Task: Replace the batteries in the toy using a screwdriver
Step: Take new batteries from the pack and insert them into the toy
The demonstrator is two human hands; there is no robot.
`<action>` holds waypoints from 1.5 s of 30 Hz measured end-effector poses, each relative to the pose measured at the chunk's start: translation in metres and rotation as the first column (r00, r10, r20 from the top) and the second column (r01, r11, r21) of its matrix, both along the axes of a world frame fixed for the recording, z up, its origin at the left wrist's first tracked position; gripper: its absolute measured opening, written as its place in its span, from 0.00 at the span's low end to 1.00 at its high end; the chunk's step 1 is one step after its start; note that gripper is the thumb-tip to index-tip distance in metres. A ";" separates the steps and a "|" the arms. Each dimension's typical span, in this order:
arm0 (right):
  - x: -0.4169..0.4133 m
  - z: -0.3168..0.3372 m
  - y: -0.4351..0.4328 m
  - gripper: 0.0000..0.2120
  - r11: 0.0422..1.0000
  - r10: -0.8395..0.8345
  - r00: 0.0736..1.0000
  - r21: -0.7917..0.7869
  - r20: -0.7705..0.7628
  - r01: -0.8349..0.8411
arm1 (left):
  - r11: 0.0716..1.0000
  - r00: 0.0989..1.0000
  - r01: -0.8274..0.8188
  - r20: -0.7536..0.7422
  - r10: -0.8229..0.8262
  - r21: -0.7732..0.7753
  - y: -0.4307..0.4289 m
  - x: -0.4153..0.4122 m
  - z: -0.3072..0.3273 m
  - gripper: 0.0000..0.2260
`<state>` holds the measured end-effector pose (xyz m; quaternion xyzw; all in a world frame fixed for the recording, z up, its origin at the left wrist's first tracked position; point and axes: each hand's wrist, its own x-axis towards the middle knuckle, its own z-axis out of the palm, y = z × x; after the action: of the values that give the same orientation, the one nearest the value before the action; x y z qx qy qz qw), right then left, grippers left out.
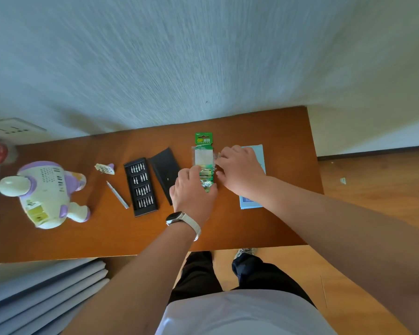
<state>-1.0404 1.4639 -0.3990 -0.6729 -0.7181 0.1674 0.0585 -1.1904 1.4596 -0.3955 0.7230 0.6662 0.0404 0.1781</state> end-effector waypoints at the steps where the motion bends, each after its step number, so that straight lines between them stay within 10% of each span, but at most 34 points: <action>1: -0.001 -0.001 0.003 0.15 1.000 -0.001 1.000 0.000 0.011 0.001 | 1.000 1.000 -0.006 0.010 0.006 -0.004 0.000 0.000 -0.001 0.23; 32: 0.001 -0.012 0.034 0.22 0.995 0.003 0.996 -0.094 -0.089 -0.011 | 0.997 0.980 -0.076 0.183 0.081 -0.033 -0.008 -0.001 -0.009 0.25; 45: 0.000 -0.009 0.043 0.08 0.979 0.038 0.990 -0.194 -0.138 -0.065 | 0.994 0.980 -0.099 0.170 0.105 -0.045 -0.007 0.000 -0.011 0.25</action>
<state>-1.0404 1.5065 -0.4082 -0.6439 -0.7096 0.2840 0.0347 -1.1904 1.4529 -0.4062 0.6784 0.6852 0.0998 0.2457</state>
